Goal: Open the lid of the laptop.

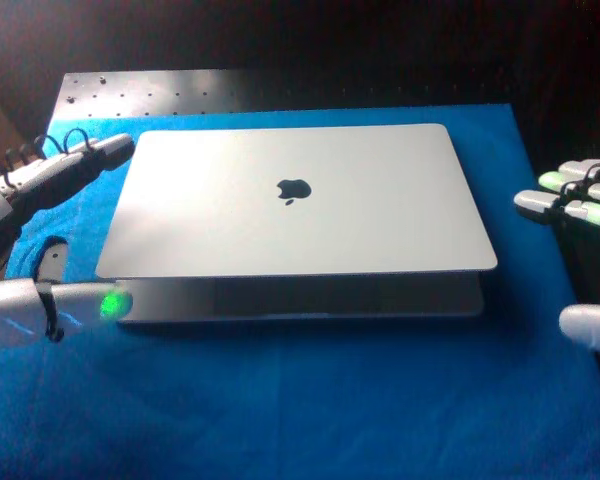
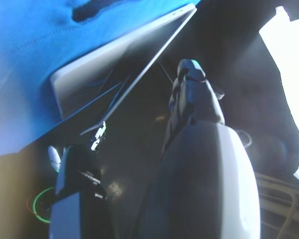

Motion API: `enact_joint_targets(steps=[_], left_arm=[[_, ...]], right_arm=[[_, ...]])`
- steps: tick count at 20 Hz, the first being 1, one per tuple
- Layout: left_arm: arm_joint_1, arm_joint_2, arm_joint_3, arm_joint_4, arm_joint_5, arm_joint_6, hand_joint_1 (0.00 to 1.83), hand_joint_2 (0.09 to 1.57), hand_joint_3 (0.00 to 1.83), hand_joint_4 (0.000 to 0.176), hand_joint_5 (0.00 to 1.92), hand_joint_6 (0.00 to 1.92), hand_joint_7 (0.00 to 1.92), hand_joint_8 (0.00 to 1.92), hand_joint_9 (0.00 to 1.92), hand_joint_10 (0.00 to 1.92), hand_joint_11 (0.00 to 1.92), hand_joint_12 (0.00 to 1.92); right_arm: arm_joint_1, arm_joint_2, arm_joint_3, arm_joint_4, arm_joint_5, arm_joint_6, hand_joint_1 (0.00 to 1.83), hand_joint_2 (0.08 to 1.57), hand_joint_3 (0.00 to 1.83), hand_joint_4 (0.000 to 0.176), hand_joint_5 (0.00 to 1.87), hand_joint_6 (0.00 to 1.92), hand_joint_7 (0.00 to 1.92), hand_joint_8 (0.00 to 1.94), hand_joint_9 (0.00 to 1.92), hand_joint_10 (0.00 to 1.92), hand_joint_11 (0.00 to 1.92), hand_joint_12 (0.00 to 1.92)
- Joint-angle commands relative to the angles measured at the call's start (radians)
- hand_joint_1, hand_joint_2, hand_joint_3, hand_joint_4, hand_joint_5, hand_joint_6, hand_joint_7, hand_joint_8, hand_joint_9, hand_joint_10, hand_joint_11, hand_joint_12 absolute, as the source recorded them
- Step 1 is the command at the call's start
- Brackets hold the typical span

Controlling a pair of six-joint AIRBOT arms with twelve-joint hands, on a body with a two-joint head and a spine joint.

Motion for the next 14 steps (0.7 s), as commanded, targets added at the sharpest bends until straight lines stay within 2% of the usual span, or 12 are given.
enact_joint_targets(steps=[1,3,4,5,7,9,11,14], left_arm=[[-0.012,-0.006,0.003,-0.006,-0.112,-0.005,0.51,1.03,0.01,0.176,0.03,0.01,0.00,0.00,0.00,0.00,0.00,0.00],[-0.012,-0.007,0.004,-0.006,-0.110,-0.005,0.53,1.02,0.00,0.176,0.03,0.00,0.00,0.00,0.00,0.00,0.00,0.00],[-0.012,-0.008,0.004,-0.006,-0.110,-0.005,0.53,1.02,0.00,0.176,0.03,0.00,0.00,0.00,0.00,0.00,0.00,0.00],[-0.012,-0.008,0.004,-0.006,-0.110,-0.005,0.51,1.03,0.00,0.176,0.02,0.00,0.00,0.00,0.00,0.00,0.00,0.00],[-0.012,-0.009,0.005,-0.006,-0.109,-0.005,0.50,1.03,0.00,0.176,0.02,0.00,0.00,0.00,0.00,0.00,0.00,0.00],[-0.012,-0.010,0.005,-0.005,-0.107,-0.005,0.51,1.02,0.00,0.176,0.01,0.00,0.00,0.00,0.00,0.00,0.00,0.00],[-0.012,-0.013,0.006,-0.005,-0.107,-0.005,0.52,1.01,0.00,0.176,0.00,0.00,0.00,0.00,0.00,0.00,0.00,0.00],[-0.012,-0.014,0.006,-0.005,-0.106,-0.005,0.50,1.01,0.00,0.176,0.00,0.00,0.00,0.00,0.00,0.00,0.00,0.00]], right_arm=[[0.012,0.000,0.006,0.007,0.108,0.002,0.00,1.25,0.01,0.081,0.06,0.00,0.05,0.00,0.01,0.00,0.02,0.10],[0.012,-0.004,0.008,0.006,0.100,0.002,0.00,1.26,0.01,0.076,0.07,0.00,0.05,0.00,0.00,0.00,0.01,0.09],[0.012,-0.006,0.009,0.005,0.098,0.002,0.00,1.26,0.00,0.089,0.07,0.00,0.05,0.00,0.00,0.00,0.01,0.09],[0.012,-0.008,0.010,0.004,0.095,0.002,0.00,1.24,0.00,0.093,0.07,0.00,0.06,0.00,0.02,0.01,0.05,0.10],[0.012,-0.013,0.011,0.000,0.088,0.002,0.00,1.24,0.00,0.070,0.07,0.00,0.07,0.01,0.03,0.01,0.06,0.10],[0.012,-0.019,0.013,-0.008,0.073,0.002,0.00,1.26,0.01,0.013,0.04,0.00,0.02,0.00,0.00,0.00,0.02,0.08],[0.018,-0.025,0.018,-0.020,0.045,0.002,0.00,1.28,0.01,0.000,0.03,0.00,0.01,0.00,0.00,0.00,0.00,0.04],[0.049,-0.036,0.029,-0.063,-0.030,0.002,0.00,1.25,0.00,0.000,0.02,0.00,0.00,0.00,0.00,0.00,0.00,0.02]])
